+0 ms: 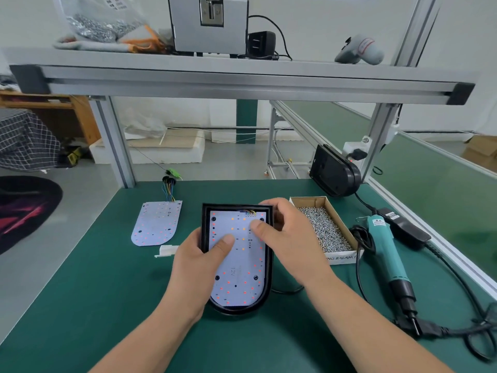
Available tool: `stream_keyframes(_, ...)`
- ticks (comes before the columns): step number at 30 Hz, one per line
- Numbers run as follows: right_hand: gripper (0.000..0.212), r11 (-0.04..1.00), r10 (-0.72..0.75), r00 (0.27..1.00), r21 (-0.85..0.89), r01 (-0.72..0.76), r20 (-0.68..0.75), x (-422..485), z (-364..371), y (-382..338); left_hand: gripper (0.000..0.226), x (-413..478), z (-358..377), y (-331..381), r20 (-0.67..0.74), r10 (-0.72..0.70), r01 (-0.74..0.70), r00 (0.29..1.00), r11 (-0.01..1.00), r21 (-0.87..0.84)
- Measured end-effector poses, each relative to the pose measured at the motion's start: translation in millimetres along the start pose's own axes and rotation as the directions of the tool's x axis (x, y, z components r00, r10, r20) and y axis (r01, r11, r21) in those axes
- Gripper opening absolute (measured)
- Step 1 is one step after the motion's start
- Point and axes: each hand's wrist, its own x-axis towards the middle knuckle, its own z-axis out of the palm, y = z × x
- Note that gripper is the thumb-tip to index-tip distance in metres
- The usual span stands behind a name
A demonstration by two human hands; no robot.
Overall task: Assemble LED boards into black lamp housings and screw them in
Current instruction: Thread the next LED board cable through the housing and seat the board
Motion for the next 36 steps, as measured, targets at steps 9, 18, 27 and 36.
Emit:
stream_keyframes(9,0.021,0.999,0.006,1.0,0.044,-0.007,0.024,-4,6,-8,0.024,-1,0,0,-0.041,0.02,-0.02,0.999,1.0,-0.001)
stream_keyframes(18,0.022,0.993,0.007,0.994,0.114,-0.019,0.106,-3,4,-8,0.014,-4,0,4,-0.025,0.001,-0.002,1.0,1.0,-0.019)
stream_keyframes(27,0.019,0.979,-0.016,0.996,0.203,-0.002,0.083,-6,9,-3,0.008,-5,3,9,-0.062,-0.019,0.016,0.998,0.999,-0.044)
stream_keyframes(36,0.058,0.984,0.064,0.976,0.149,-0.096,0.208,-6,13,-3,0.011,-5,2,8,-0.156,-0.053,0.04,0.986,0.995,-0.087)
